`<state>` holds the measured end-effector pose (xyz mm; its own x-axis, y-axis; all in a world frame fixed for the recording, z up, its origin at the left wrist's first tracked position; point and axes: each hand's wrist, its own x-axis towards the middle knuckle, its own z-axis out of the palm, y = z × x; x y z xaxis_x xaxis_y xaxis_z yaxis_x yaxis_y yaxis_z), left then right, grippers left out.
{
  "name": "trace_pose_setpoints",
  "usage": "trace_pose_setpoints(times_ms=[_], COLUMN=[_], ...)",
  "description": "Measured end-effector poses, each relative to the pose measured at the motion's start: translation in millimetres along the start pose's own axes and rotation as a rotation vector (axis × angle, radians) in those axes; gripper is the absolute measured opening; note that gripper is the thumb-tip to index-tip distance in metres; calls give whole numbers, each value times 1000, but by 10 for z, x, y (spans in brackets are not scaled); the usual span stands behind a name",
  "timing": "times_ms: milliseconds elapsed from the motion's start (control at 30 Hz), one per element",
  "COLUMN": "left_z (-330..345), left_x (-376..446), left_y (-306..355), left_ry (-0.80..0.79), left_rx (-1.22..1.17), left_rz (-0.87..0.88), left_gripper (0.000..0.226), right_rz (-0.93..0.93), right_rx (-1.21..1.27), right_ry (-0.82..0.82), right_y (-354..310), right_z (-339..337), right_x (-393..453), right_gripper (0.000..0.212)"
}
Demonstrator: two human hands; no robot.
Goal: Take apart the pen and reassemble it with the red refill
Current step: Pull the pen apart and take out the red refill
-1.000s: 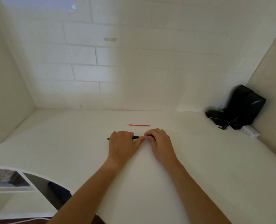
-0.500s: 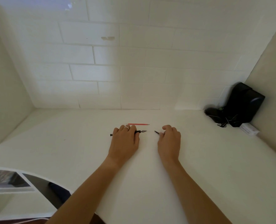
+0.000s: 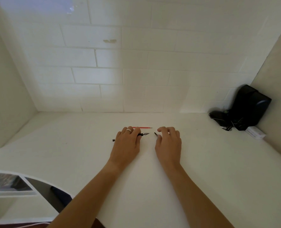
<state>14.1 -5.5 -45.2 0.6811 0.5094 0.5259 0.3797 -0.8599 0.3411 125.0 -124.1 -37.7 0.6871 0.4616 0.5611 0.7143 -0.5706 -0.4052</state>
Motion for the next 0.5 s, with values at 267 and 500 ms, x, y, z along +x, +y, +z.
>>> trace_pose_setpoints(times_ms=[267,500], left_z=[-10,-27], left_x=[-5,-10], left_y=[-19,-20], left_ry=[-8,-1], left_rx=[-78,-96], left_rz=[7,-6], left_gripper=[8,19], right_rz=[165,152], right_rx=[-77,-165], right_ry=[-56,-30], right_y=[33,22], right_z=[38,-9], right_x=[-5,-61], right_gripper=[7,6])
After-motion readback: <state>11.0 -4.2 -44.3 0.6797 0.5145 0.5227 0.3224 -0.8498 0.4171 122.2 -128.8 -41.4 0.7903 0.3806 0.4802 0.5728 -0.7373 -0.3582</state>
